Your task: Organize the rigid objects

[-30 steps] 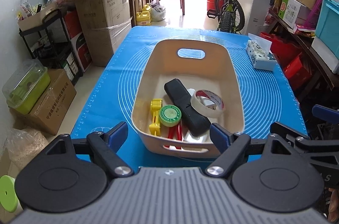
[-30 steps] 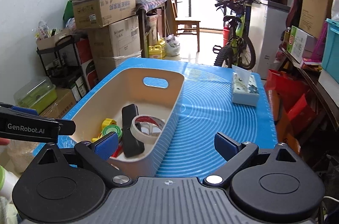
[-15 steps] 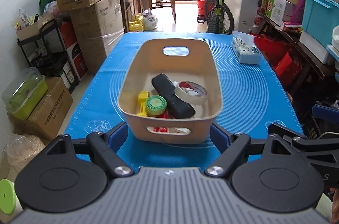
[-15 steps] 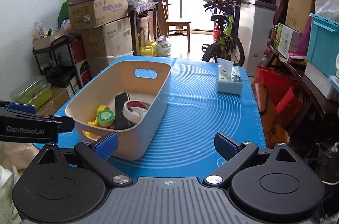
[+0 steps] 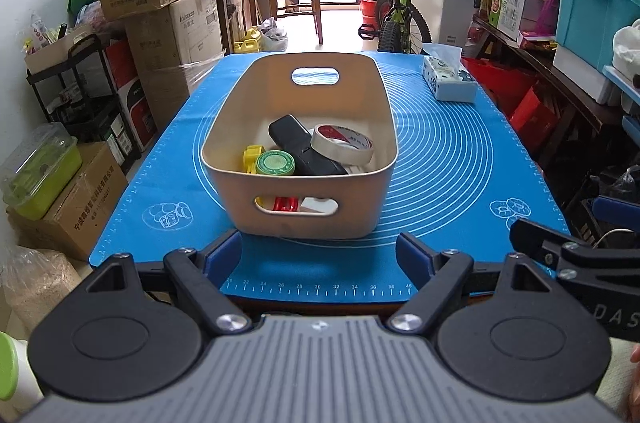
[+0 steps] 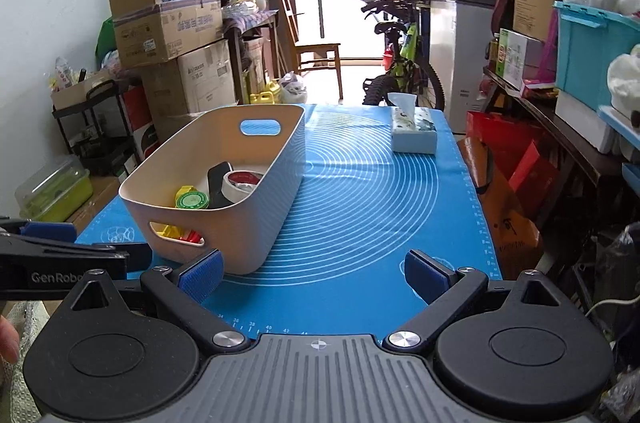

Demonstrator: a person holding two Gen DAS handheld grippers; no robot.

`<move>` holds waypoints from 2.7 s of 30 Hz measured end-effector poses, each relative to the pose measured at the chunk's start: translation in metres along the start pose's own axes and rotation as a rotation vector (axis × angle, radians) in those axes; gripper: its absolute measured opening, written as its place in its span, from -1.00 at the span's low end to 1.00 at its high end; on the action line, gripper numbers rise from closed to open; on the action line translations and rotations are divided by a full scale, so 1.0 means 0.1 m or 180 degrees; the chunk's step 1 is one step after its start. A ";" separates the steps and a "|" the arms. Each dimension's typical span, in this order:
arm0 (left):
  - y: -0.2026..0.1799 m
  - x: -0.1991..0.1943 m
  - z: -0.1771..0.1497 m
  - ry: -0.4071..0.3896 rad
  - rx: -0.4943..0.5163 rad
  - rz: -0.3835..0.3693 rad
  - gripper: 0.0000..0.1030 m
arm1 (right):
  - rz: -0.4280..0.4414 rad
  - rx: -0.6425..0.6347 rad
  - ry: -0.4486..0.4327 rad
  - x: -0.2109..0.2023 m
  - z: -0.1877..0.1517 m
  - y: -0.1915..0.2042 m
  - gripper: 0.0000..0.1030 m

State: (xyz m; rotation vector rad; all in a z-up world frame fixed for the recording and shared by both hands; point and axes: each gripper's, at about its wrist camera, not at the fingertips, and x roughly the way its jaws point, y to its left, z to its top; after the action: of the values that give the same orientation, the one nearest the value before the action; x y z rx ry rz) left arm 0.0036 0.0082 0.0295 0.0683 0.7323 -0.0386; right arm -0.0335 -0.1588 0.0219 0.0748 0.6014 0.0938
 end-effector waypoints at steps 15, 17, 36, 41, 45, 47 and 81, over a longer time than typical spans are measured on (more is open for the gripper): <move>0.08 0.04 -0.13 -0.0154 -0.0115 -0.0052 0.63 | -0.0050 0.0062 -0.0101 0.04 -0.13 0.03 0.88; 0.09 0.05 -0.13 -0.0139 -0.0140 -0.0054 0.63 | -0.0056 0.0052 -0.0117 0.04 -0.14 0.04 0.88; 0.07 0.05 -0.12 -0.0105 -0.0084 -0.0062 0.63 | -0.0108 0.0064 -0.0149 0.02 -0.17 0.04 0.88; 0.07 0.06 -0.13 -0.0108 -0.0071 -0.0066 0.63 | -0.0111 0.0091 -0.0133 0.03 -0.18 0.04 0.88; 0.07 0.06 -0.13 -0.0106 -0.0076 -0.0065 0.63 | -0.0116 0.0094 -0.0134 0.03 -0.18 0.03 0.88; 0.07 0.06 -0.13 -0.0110 -0.0077 -0.0062 0.63 | -0.0117 0.0098 -0.0138 0.03 -0.18 0.03 0.88; 0.08 0.03 -0.15 -0.0123 -0.0066 -0.0044 0.64 | -0.0132 0.0105 -0.0145 0.02 -0.17 0.02 0.88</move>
State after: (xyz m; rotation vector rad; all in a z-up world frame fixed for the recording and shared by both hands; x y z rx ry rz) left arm -0.0040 0.0170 0.0168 0.0424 0.6944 -0.0454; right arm -0.0411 -0.1556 0.0071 0.0961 0.5588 0.0417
